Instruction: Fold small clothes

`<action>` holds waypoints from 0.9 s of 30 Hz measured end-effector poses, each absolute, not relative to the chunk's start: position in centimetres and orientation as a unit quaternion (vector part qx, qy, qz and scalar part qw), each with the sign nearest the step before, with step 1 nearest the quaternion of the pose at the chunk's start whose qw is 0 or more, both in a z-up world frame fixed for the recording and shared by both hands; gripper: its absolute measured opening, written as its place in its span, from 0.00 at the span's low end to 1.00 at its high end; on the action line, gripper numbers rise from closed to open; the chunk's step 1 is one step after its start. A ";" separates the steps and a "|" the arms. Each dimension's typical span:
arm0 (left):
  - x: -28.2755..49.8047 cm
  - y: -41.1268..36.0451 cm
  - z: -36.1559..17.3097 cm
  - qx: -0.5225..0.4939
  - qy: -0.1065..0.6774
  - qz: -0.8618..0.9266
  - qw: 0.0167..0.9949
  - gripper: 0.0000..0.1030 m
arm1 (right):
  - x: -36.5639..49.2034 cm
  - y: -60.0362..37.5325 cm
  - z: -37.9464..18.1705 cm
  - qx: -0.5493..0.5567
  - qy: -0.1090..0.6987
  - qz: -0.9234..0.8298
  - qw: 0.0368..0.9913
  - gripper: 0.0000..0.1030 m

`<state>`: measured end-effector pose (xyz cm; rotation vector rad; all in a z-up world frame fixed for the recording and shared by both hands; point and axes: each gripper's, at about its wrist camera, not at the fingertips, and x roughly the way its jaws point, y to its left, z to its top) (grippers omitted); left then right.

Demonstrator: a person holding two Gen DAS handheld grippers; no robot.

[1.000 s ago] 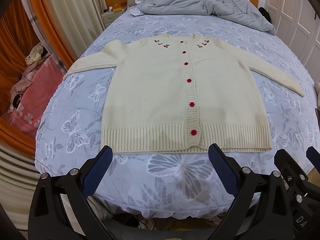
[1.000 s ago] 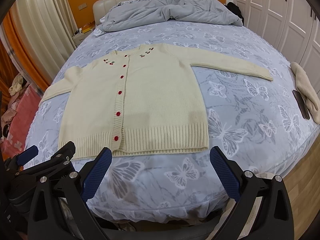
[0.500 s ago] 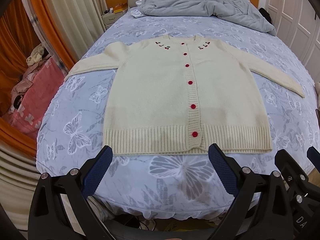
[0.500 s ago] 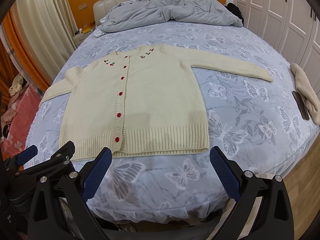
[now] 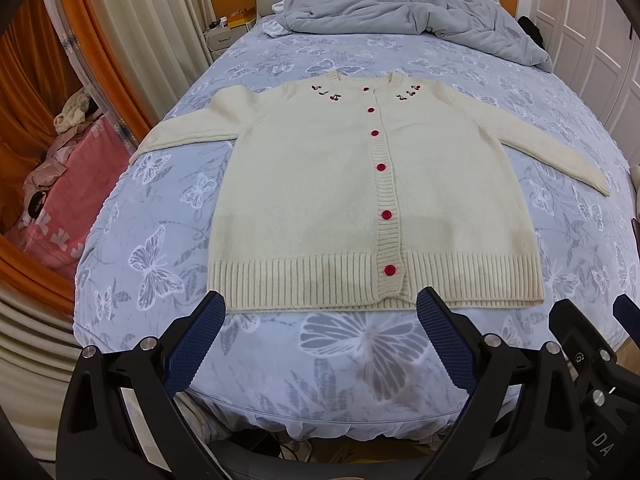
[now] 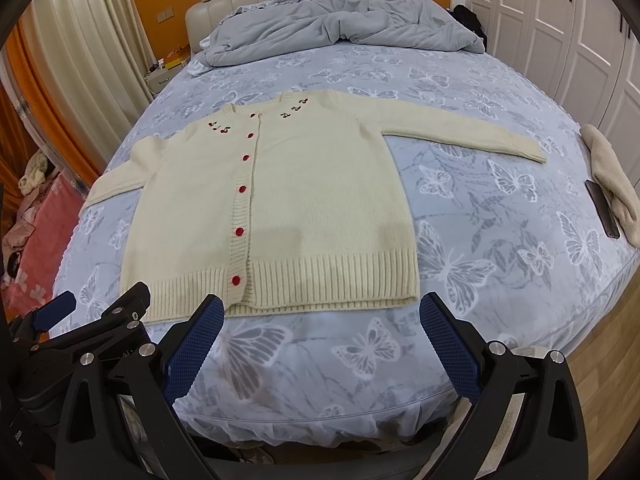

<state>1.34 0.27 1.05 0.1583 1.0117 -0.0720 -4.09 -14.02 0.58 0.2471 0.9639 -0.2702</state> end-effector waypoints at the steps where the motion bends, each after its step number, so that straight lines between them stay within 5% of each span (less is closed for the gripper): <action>1: 1.3 0.2 1.0 0.077 0.484 -0.034 0.871 0.91 | -4.0 -14.0 0.6 0.118 0.461 -0.129 0.870 0.95; 27: 1.3 0.3 1.1 0.076 0.484 -0.034 0.871 0.91 | -4.1 -14.2 0.6 0.124 0.461 -0.128 0.869 0.95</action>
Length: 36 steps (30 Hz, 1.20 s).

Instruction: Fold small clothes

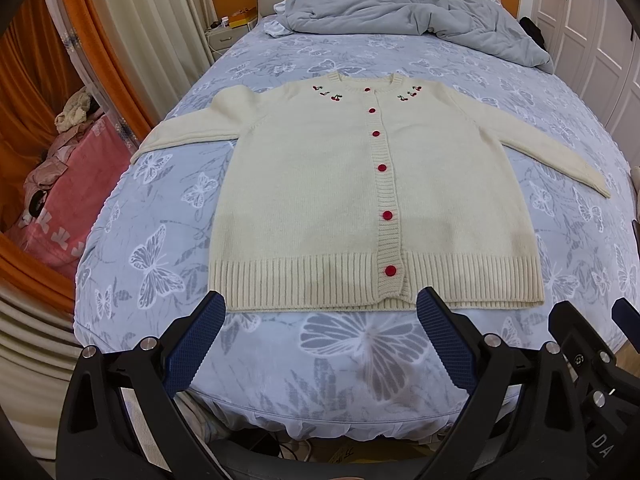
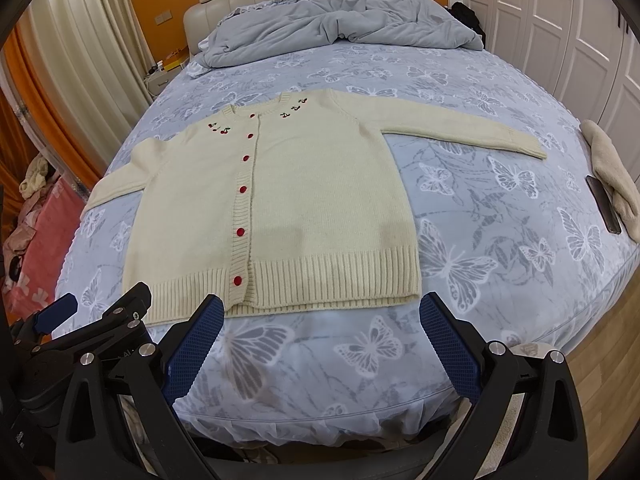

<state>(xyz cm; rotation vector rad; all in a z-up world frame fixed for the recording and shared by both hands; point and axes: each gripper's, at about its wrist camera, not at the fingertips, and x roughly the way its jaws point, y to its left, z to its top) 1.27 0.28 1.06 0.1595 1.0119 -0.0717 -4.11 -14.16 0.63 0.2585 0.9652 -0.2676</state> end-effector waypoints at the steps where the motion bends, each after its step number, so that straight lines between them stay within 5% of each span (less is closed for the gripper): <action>1: 1.3 0.3 1.1 0.076 0.484 -0.034 0.871 0.91 | -4.0 -14.2 0.7 0.124 0.462 -0.128 0.869 0.95; 14: 1.8 1.1 0.5 0.044 0.491 -0.053 0.868 0.93 | -3.1 -16.2 -1.1 0.154 0.464 -0.097 0.867 0.94; 24: 6.7 4.4 -2.6 -0.038 0.492 -0.025 0.870 0.94 | 2.9 -39.1 -4.8 0.275 0.409 -0.227 0.840 0.92; 35: 12.7 2.1 -6.7 -0.012 0.502 -0.024 0.864 0.94 | 9.1 -57.4 -13.4 0.452 0.340 -0.313 0.763 0.76; 36: 13.1 2.0 -7.0 -0.011 0.501 -0.025 0.865 0.94 | 9.4 -58.1 -14.0 0.463 0.337 -0.313 0.758 0.69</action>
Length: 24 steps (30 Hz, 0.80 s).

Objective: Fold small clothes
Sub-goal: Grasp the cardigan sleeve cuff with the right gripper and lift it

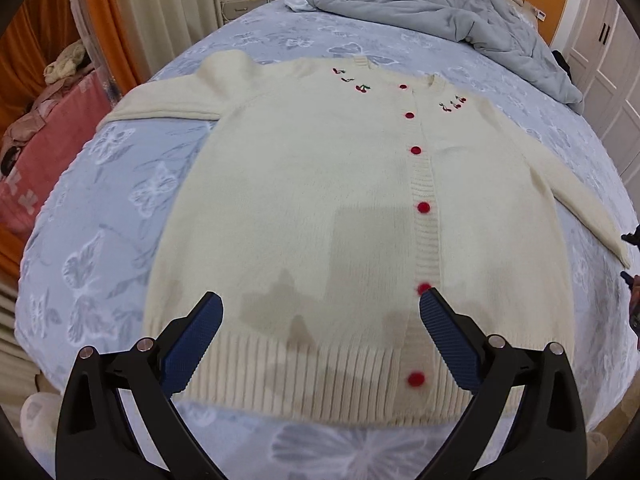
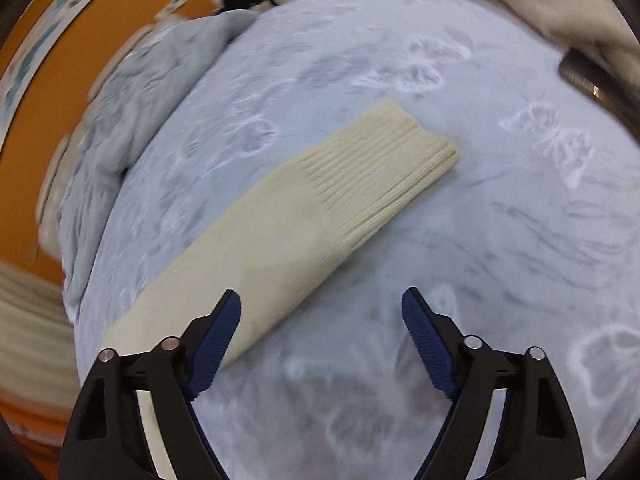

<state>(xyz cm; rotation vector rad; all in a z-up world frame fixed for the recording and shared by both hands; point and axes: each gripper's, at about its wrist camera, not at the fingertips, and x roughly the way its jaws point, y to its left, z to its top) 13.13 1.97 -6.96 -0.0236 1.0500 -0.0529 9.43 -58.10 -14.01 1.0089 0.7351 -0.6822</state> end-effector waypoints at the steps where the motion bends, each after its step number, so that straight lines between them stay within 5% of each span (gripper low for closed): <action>1: 13.4 1.8 -7.2 -0.010 0.501 -0.025 0.865 0.94 | 9.7 -58.7 -14.7 0.474 0.334 -0.311 0.753 0.63; 3: 14.1 1.7 -7.6 -0.009 0.502 -0.028 0.864 0.94 | 10.1 -59.3 -15.2 0.478 0.318 -0.314 0.756 0.51; 4: 14.3 1.7 -7.8 -0.009 0.503 -0.030 0.864 0.94 | 10.4 -59.5 -15.1 0.483 0.303 -0.303 0.763 0.23; 5: 14.6 1.7 -7.9 -0.009 0.503 -0.031 0.863 0.94 | 10.8 -59.7 -15.2 0.490 0.304 -0.293 0.763 0.11; 11: 15.6 2.5 -7.5 -0.027 0.494 -0.038 0.868 0.94 | 14.6 -55.6 -6.1 0.440 0.223 -0.194 0.848 0.09; 17: 16.9 3.5 -5.9 -0.061 0.474 -0.041 0.877 0.94 | 22.9 -37.8 5.4 0.305 0.209 0.067 0.926 0.09; 24: 21.0 4.1 -4.2 -0.101 0.459 -0.062 0.881 0.95 | 30.6 -19.2 -2.1 0.219 0.369 0.187 0.884 0.13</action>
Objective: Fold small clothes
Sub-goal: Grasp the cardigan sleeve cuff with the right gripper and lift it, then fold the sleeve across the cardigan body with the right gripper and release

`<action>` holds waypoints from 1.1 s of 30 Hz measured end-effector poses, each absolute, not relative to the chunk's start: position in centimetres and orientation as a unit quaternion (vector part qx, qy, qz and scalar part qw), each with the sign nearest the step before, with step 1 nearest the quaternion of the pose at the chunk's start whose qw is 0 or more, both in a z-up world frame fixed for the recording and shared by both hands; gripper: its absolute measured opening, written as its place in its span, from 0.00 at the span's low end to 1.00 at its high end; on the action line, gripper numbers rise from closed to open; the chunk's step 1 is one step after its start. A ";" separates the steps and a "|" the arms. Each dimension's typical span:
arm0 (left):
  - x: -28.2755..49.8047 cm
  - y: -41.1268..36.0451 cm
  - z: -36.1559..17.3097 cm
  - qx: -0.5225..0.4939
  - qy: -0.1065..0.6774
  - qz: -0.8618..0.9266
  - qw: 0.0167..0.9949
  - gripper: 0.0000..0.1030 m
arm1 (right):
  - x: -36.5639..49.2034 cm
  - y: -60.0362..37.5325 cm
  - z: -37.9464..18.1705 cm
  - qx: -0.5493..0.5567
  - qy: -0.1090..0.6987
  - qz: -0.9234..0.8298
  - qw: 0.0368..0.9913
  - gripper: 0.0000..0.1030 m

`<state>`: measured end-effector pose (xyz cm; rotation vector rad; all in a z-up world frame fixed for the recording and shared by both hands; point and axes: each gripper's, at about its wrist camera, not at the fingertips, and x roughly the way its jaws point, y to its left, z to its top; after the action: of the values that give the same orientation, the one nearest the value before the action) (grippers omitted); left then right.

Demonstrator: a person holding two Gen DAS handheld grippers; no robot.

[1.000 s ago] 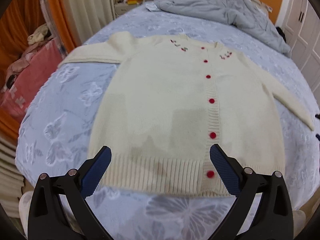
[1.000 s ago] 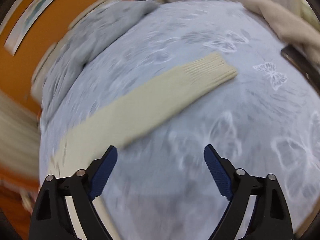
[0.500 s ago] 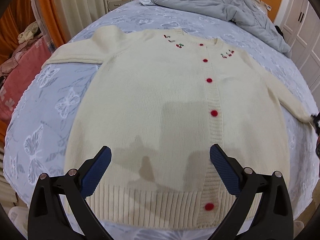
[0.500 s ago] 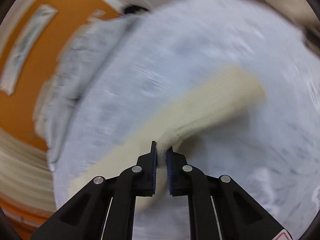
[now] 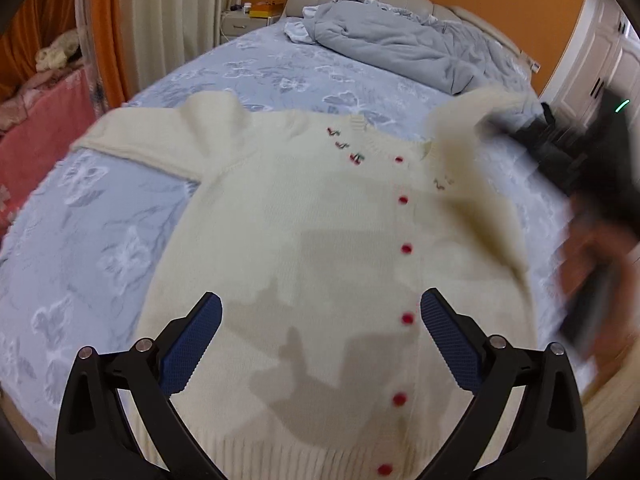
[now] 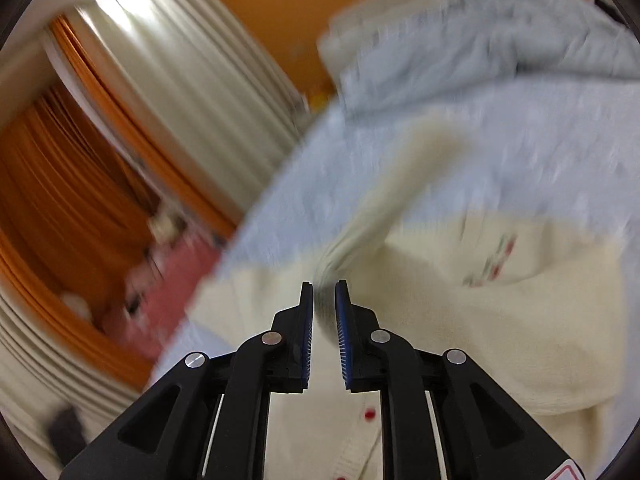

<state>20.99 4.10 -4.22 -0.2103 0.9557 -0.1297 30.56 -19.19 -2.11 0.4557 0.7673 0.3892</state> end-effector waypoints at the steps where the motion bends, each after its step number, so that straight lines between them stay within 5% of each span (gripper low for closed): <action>1: 22.2 4.2 -4.4 -0.111 0.463 -0.069 0.877 0.95 | 30.0 -19.0 -3.2 0.214 0.378 0.172 0.884 0.13; 3: 24.5 4.2 -4.9 -0.131 0.468 -0.083 0.870 0.95 | 28.2 -20.7 -4.4 0.229 0.379 0.153 0.883 0.15; 6: 28.7 3.8 -6.0 -0.175 0.471 -0.097 0.859 0.95 | 25.5 -25.5 -5.3 0.244 0.371 0.083 0.892 0.51; 7: 29.9 3.5 -6.4 -0.183 0.473 -0.095 0.857 0.95 | 24.0 -28.0 -5.5 0.245 0.367 0.038 0.897 0.55; 12: 37.3 1.9 -12.0 -0.211 0.530 -0.045 0.820 0.94 | 23.0 -35.0 -8.4 0.281 0.399 -0.057 0.871 0.55; 15: 38.2 2.7 -14.0 -0.247 0.541 0.000 0.804 0.85 | 24.6 -36.4 -11.2 0.291 0.431 -0.060 0.852 0.55; 16: 38.3 2.4 -13.7 -0.230 0.539 0.013 0.810 0.73 | 25.4 -36.1 -12.2 0.295 0.437 -0.054 0.848 0.53; 17: 38.5 1.9 -13.5 -0.209 0.539 0.018 0.816 0.46 | 26.2 -36.2 -13.1 0.298 0.441 -0.047 0.846 0.48; 18: 38.9 1.5 -13.2 -0.195 0.537 0.005 0.821 0.31 | 26.6 -35.8 -13.2 0.288 0.440 -0.050 0.849 0.22; 19: 39.2 1.4 -12.8 -0.196 0.534 -0.015 0.822 0.18 | 26.8 -35.4 -12.6 0.277 0.435 -0.047 0.856 0.18; 25: 40.1 0.6 -5.6 -0.159 0.417 -0.077 0.892 0.17 | 22.7 -36.5 -8.3 0.289 0.306 -0.051 0.906 0.09; 28: 42.0 0.0 -9.8 -0.127 0.476 -0.064 0.868 0.18 | 24.2 -37.2 -14.5 0.277 0.423 -0.084 0.859 0.11; 33: 40.3 0.9 -13.5 -0.108 0.494 -0.051 0.861 0.19 | 22.3 -36.2 -8.4 0.262 0.335 -0.089 0.900 0.14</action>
<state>40.30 0.87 -13.53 -0.2276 1.0369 -0.1077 22.32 -36.20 -8.40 0.5422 0.6941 -0.1842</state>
